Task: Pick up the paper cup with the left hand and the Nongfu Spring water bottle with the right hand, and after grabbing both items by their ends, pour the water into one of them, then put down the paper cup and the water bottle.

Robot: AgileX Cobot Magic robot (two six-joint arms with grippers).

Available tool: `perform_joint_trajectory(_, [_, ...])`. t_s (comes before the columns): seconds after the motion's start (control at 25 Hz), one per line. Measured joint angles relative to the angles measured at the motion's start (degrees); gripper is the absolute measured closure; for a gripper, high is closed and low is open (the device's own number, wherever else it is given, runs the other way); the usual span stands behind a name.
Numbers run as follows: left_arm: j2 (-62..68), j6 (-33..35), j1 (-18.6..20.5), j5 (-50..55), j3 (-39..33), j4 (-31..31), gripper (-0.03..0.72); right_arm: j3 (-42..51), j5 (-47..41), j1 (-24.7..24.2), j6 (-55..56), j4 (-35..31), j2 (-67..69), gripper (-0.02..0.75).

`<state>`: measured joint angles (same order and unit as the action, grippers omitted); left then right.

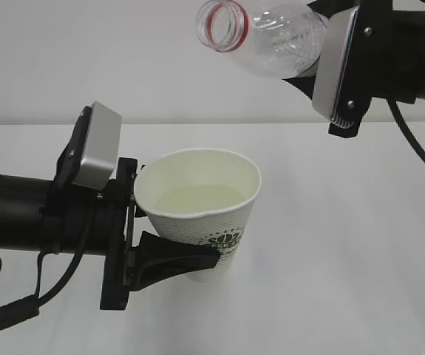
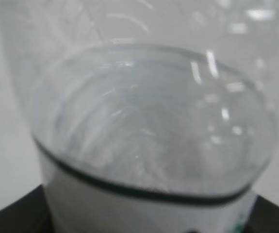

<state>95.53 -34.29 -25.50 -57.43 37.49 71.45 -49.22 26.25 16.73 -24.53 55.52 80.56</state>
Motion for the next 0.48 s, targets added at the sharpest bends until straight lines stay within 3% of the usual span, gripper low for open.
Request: perform_joint_trajectory(0.48, [0.0, 0.0, 0.0, 0.0, 0.0, 0.0, 0.196, 0.0, 0.09, 0.0, 8.0, -0.1, 0.0, 0.279])
